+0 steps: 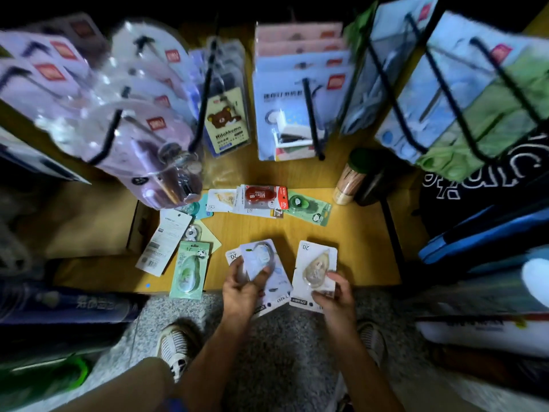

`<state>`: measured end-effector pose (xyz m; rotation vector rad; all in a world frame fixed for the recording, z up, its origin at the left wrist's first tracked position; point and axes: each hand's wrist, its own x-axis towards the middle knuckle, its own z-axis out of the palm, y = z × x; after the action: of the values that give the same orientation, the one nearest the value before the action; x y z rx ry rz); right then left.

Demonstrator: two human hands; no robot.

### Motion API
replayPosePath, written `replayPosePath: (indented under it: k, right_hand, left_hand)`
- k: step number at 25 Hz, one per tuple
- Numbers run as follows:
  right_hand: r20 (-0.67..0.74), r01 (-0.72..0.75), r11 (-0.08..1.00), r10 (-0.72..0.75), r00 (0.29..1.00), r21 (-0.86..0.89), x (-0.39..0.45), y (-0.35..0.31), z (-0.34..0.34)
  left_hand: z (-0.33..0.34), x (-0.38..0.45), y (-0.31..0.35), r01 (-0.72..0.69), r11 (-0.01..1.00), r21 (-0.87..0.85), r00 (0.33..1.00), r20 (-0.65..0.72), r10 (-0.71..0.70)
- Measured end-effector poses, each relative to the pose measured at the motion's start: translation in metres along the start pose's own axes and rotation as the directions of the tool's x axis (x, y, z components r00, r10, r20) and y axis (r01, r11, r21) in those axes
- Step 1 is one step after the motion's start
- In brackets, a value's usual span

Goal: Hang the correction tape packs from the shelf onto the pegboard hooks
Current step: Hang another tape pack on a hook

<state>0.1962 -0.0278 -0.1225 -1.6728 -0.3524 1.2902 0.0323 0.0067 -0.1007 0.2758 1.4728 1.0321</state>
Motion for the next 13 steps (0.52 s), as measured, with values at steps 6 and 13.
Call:
replayPosePath:
  k: [6,13]
  right_hand:
    - [0.093,0.282,0.956,-0.275,0.957,-0.08,-0.096,-0.116,-0.016]
    - [0.257,0.57,0.819,-0.538,0.803,-0.068,-0.175,-0.249,-0.061]
  left_hand:
    - [0.005,-0.098,0.072,-0.229,0.971,0.063,0.97,0.102,0.222]
    - [0.011,-0.202,0.129,-0.552,0.788,0.274,0.802,0.435,0.41]
